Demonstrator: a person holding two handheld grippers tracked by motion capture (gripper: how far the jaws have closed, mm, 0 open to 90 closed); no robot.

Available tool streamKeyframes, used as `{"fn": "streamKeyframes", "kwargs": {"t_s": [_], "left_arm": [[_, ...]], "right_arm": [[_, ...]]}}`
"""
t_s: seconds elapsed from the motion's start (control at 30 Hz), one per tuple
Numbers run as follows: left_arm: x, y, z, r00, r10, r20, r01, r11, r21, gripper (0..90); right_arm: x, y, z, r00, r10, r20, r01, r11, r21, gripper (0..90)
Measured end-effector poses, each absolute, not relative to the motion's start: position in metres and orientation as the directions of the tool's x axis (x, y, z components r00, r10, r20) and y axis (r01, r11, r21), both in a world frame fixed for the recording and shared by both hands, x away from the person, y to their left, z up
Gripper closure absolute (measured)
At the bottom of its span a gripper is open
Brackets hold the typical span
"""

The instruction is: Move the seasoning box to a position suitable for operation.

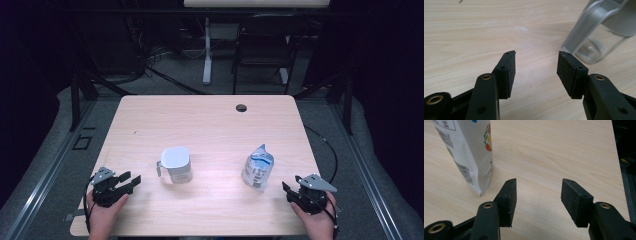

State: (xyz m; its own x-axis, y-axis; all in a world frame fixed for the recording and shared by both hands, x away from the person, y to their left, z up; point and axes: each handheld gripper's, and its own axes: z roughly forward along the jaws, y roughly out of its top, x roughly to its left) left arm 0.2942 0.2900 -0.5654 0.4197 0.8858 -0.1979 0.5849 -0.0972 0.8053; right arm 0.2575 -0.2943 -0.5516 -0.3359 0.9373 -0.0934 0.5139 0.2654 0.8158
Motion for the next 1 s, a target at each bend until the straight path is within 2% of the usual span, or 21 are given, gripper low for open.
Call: {"fn": "streamKeyframes", "kwargs": {"t_s": [0.23,0.43,0.63,1.0], "left_arm": [[0.306,0.282,-0.556,0.399,0.896,-0.194,0.596,-0.093,0.797,47.0],[0.318,0.272,-0.548,0.441,0.877,-0.191,0.567,-0.107,0.817,54.6],[0.323,0.264,-0.546,0.47,0.863,-0.183,0.563,-0.134,0.815,57.9],[0.31,0.251,-0.547,0.54,0.823,-0.175,0.533,-0.174,0.828,55.7]], "right_arm": [[0.258,-0.294,-0.552,-0.33,0.938,-0.103,0.506,0.268,0.82,47.1],[0.254,-0.29,-0.548,-0.324,0.939,-0.112,0.486,0.267,0.832,46.9],[0.251,-0.283,-0.547,-0.322,0.938,-0.124,0.478,0.274,0.835,45.7],[0.247,-0.289,-0.55,-0.308,0.947,-0.086,0.491,0.237,0.838,43.7]]}}
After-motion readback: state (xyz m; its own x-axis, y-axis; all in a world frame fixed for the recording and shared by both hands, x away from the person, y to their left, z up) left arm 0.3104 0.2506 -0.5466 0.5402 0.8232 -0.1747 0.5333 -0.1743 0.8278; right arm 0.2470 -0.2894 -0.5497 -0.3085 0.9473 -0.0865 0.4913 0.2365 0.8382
